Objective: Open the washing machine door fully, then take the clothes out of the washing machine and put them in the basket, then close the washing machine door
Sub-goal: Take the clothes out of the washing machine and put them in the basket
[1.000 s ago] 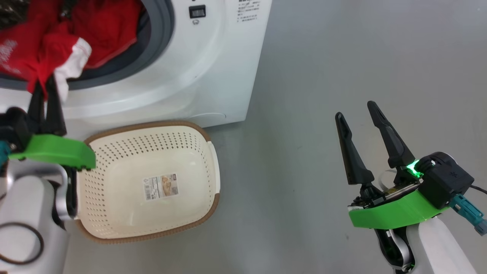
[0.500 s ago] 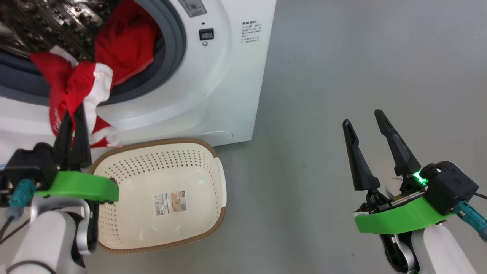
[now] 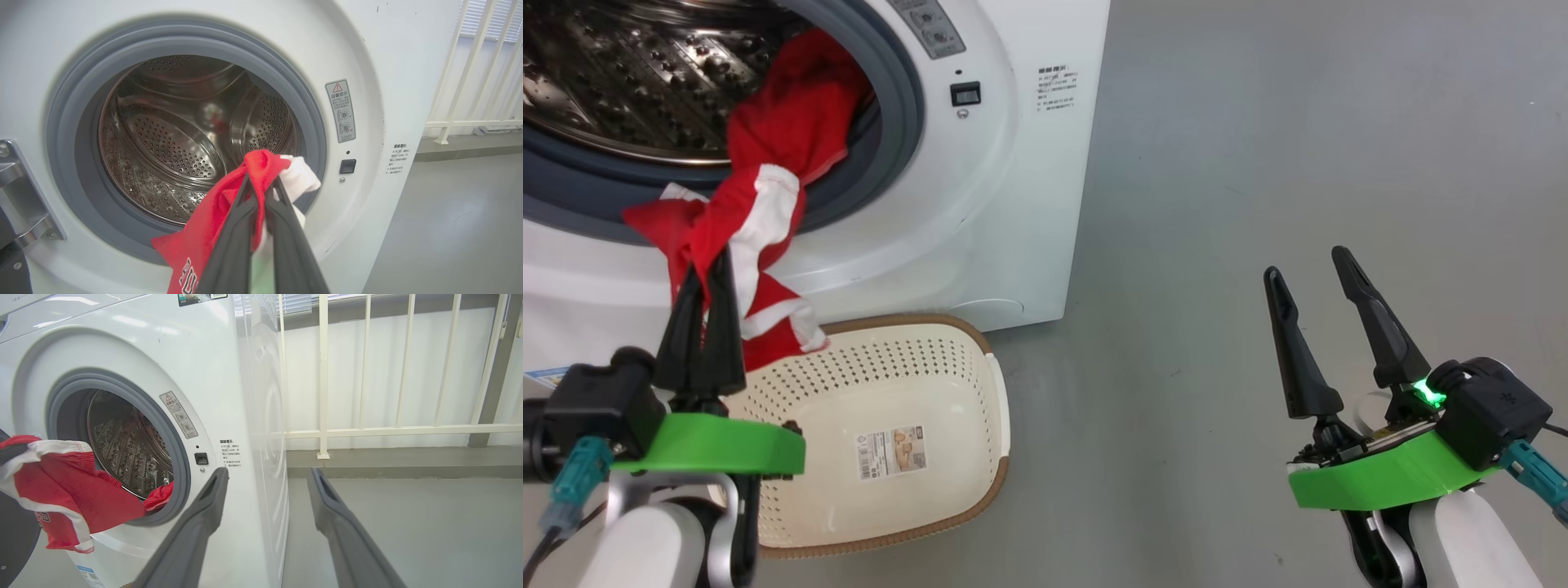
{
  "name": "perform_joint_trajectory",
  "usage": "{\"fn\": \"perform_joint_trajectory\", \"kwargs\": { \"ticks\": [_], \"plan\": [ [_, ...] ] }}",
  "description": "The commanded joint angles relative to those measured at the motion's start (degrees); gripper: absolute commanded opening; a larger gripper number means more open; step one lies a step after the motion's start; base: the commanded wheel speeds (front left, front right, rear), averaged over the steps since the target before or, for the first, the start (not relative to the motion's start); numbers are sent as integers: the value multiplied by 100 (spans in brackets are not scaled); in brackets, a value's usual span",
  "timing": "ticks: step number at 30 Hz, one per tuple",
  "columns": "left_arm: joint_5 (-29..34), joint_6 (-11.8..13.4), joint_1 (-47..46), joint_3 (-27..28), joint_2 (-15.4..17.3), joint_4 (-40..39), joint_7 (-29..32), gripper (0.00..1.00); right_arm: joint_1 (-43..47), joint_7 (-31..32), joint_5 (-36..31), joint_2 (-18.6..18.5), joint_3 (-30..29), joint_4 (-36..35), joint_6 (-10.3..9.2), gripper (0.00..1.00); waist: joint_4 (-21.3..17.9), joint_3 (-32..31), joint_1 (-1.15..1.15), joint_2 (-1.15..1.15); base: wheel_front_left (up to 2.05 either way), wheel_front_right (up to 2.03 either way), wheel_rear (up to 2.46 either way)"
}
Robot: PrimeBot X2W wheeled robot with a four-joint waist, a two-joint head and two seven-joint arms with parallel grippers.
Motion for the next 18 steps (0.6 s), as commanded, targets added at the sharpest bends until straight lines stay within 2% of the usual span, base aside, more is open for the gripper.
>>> {"fn": "perform_joint_trajectory", "kwargs": {
  "ticks": [1,5,9,18],
  "plan": [
    [37,42,-5,183,173,-212,43,0,41,-36,-22,2,80,-166,36,100,3,-1,0,0,0,0,0],
    [16,103,117,168,141,-297,75,0,46,-36,-33,2,82,-184,36,100,1,7,0,0,0,0,0],
    [-79,107,172,162,55,-43,25,0,34,-36,-45,2,92,-202,36,100,7,68,0,0,0,0,0],
    [-324,-202,-242,24,-247,1462,-309,0,-68,-36,12,2,122,-256,36,100,25,378,0,0,0,0,0]
  ]
}}
